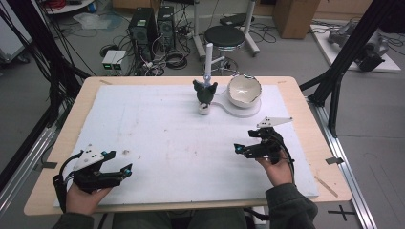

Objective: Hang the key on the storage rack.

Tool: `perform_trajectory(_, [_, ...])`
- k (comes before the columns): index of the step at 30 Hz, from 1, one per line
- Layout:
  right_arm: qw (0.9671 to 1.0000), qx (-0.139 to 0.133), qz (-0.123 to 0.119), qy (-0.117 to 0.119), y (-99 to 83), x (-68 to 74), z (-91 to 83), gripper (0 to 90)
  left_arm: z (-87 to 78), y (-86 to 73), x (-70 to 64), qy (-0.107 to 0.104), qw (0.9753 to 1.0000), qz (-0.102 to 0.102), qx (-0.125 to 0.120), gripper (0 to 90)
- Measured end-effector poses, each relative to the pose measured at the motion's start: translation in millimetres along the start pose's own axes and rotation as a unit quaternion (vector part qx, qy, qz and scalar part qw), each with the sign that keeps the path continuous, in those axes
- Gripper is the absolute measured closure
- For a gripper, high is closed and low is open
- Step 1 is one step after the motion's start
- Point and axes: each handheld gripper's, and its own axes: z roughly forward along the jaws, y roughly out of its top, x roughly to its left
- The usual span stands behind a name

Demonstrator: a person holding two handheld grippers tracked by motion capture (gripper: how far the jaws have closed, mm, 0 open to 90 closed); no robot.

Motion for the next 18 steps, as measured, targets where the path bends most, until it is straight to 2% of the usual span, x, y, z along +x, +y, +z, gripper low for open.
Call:
perform_trajectory(11, [0.9999, -0.007, -0.007, 0.008, -11.9, 4.5, -0.5, 11.8, 0.3, -1.1, -0.4, -0.002, 1.0000, 0.001, 0.003, 22.9])
perform_trajectory(18, [0.9999, -0.006, -0.009, 0.003, -21.8, 5.8, -1.7, 11.7, 0.0, -1.8, -1.1, -0.005, 1.0000, 0.002, 0.007, 22.9])
